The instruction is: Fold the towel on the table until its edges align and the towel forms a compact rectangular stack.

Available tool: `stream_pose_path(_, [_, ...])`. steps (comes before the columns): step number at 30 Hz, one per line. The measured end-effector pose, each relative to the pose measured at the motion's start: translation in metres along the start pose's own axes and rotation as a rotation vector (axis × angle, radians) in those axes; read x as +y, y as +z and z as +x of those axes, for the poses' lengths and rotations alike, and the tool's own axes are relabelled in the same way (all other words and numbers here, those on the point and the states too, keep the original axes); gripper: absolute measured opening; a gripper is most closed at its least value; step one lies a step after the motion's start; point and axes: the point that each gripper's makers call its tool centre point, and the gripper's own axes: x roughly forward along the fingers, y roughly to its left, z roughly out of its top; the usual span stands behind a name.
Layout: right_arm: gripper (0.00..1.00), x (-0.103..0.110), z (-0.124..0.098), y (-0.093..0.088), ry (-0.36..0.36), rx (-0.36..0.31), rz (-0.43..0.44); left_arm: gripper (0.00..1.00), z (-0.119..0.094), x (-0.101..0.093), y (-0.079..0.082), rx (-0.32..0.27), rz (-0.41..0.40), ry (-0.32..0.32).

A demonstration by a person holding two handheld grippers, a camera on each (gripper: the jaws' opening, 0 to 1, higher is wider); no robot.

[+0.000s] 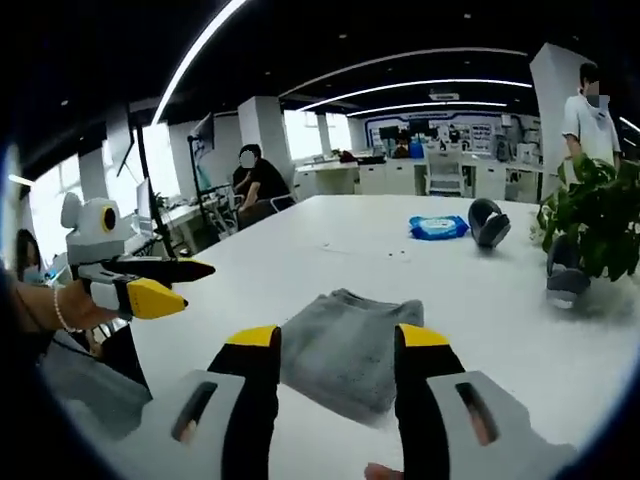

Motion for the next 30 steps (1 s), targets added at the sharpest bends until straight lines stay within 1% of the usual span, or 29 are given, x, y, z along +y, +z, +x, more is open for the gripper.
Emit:
stream_pose_path(2, [0.54,-0.002,-0.004,-0.003,-0.017,0.004,-0.018,0.81,-0.005,0.000,0.000,-0.003,0.036,0.020])
stream_pose_path(3, [0.55,-0.003,-0.007,-0.003,-0.025,0.002,-0.015,0.84,-0.007,0.001,0.000,-0.001,0.044,0.029])
stream_pose_path(6, [0.61,-0.005,-0.014,-0.002,-0.038,-0.026,0.005,0.88,-0.015,0.004,0.000,-0.026,0.083,0.065])
stream_pose_path(8, [0.65,-0.003,-0.019,-0.001,-0.043,-0.042,0.024,0.90,-0.018,0.004,-0.003,-0.026,0.076,0.059])
stream_pose_path(10, [0.70,0.000,-0.024,0.000,-0.051,-0.067,0.028,0.95,-0.020,-0.004,-0.004,-0.043,0.031,0.019])
stream_pose_path(11, [0.73,0.001,-0.025,0.000,-0.058,-0.076,0.026,0.98,-0.023,-0.003,-0.004,-0.057,0.023,0.026])
stream_pose_path(12, [0.77,0.001,-0.027,-0.001,-0.072,-0.088,0.019,0.99,-0.025,-0.004,-0.005,-0.066,0.028,0.032])
stream_pose_path(13, [0.82,0.001,-0.028,-0.002,-0.079,-0.093,0.011,1.00,-0.027,-0.005,-0.008,-0.069,0.030,0.036])
stream_pose_path(14, [0.85,0.000,-0.029,-0.005,-0.090,-0.095,0.000,1.00,-0.029,-0.002,-0.009,-0.074,0.039,0.053])
stream_pose_path(15, [0.88,-0.002,-0.030,-0.008,-0.106,-0.097,-0.015,1.00,-0.030,0.001,-0.014,-0.066,0.049,0.079])
stream_pose_path(16, [0.92,-0.004,-0.030,-0.013,-0.122,-0.094,-0.023,1.00,-0.031,0.001,-0.019,-0.054,0.048,0.081])
stream_pose_path(17, [0.93,-0.005,-0.031,-0.016,-0.126,-0.087,-0.019,1.00,-0.034,0.003,-0.026,-0.028,0.042,0.092])
stream_pose_path(20, [0.94,-0.006,-0.037,-0.021,-0.127,-0.099,-0.010,1.00,-0.039,0.004,-0.033,-0.027,0.049,0.110])
stream_pose_path(22, [0.95,-0.008,-0.038,-0.022,-0.132,-0.101,-0.013,1.00,-0.043,0.008,-0.030,-0.043,0.036,0.136])
stream_pose_path(24, [0.97,-0.011,-0.039,-0.025,-0.138,-0.095,-0.023,1.00,-0.043,0.010,-0.028,-0.055,0.039,0.144])
stream_pose_path(27, [0.99,-0.013,-0.040,-0.032,-0.141,-0.083,-0.013,1.00,-0.043,0.015,-0.034,-0.034,0.043,0.163])
stream_pose_path(30, [0.99,-0.011,-0.042,-0.038,-0.145,-0.100,0.008,1.00,-0.043,0.019,-0.038,-0.014,0.053,0.178])
